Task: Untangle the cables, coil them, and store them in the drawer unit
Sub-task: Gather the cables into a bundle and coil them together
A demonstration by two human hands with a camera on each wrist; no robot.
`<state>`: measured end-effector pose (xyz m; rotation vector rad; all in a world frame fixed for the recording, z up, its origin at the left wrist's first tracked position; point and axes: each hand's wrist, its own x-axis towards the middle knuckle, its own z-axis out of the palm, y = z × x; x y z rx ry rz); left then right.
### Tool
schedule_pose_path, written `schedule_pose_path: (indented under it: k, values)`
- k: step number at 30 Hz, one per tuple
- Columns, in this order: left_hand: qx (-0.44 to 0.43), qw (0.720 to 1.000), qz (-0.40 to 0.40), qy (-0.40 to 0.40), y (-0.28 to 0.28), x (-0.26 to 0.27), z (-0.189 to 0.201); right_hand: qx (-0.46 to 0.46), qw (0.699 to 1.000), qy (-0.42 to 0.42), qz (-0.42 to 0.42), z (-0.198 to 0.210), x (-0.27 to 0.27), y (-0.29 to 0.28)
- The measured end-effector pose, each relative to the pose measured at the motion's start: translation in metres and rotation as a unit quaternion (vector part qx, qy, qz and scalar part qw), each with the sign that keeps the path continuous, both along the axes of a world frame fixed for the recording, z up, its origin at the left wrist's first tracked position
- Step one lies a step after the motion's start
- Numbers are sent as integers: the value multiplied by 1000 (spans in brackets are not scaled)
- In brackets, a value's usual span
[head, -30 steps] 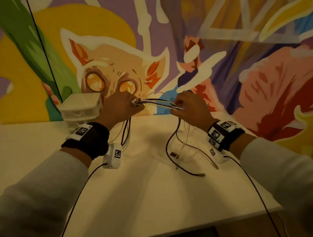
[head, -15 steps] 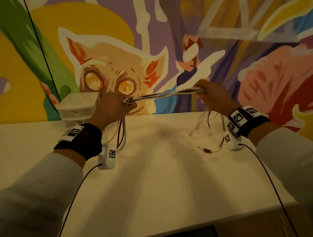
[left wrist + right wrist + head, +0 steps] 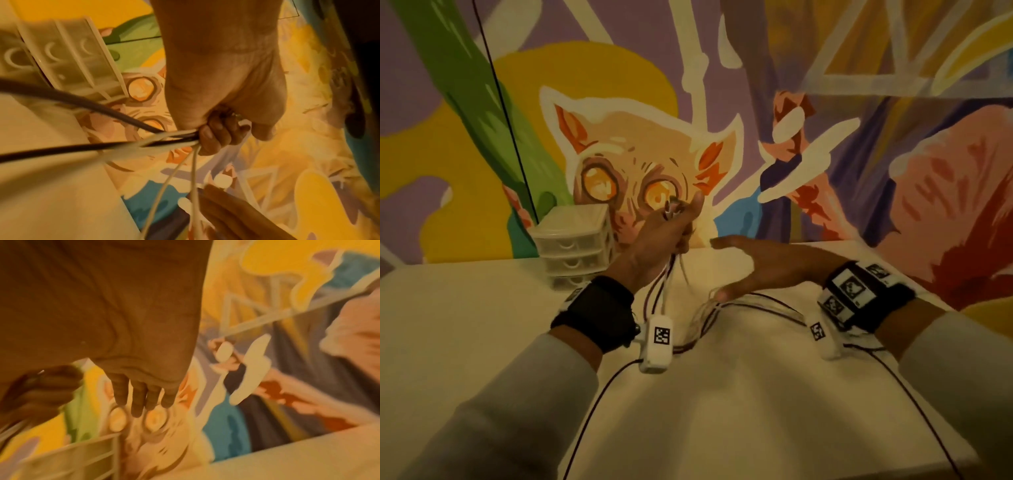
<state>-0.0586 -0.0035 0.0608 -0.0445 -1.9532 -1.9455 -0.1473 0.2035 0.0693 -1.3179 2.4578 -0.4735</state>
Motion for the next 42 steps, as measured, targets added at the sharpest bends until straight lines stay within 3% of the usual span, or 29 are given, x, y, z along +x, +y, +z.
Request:
schedule_pose_path:
  k: [5, 8, 10, 13, 17, 20, 23, 25, 29, 32, 33, 37, 42]
  values:
    - [139, 988, -70, -14, 11, 8, 9, -97, 985, -119, 81, -44, 32, -58]
    - [175, 983, -52, 20, -9, 16, 4, -139, 971, -187, 55, -58, 28, -58]
    - [219, 975, -16, 32, -27, 17, -3, -131, 985, -111, 24, -57, 23, -44]
    - [288, 956, 35, 42, -54, 19, -22, -59, 989, 128, 41, -63, 9, -16]
    - [329, 943, 51, 14, -61, 15, -61, 106, 962, 246, 43, -88, -6, 7]
    - [352, 933, 73, -12, -51, 3, -89, 179, 967, 164, 77, -95, -10, 7]
    - [396, 915, 73, -20, -51, -8, -110, 51, 998, 6, 27, -82, 6, -20]
    - [417, 906, 67, -16, -54, -13, -120, -50, 999, 3, -1, -80, 20, -49]
    - [452, 891, 48, -7, -58, -20, -124, -70, 997, -24, -13, -104, 30, -107]
    - [427, 904, 37, -15, -66, -19, -120, -109, 983, -148, -25, -117, 24, -125]
    - [408, 912, 36, -20, -71, -17, -119, -110, 981, -156, -22, -119, 21, -126]
    - [360, 931, 53, -22, -87, -14, -118, -94, 994, -55, -16, -122, 13, -116]
    - [274, 957, 94, -32, -84, -18, -130, -120, 991, -49, -23, -125, 14, -114]
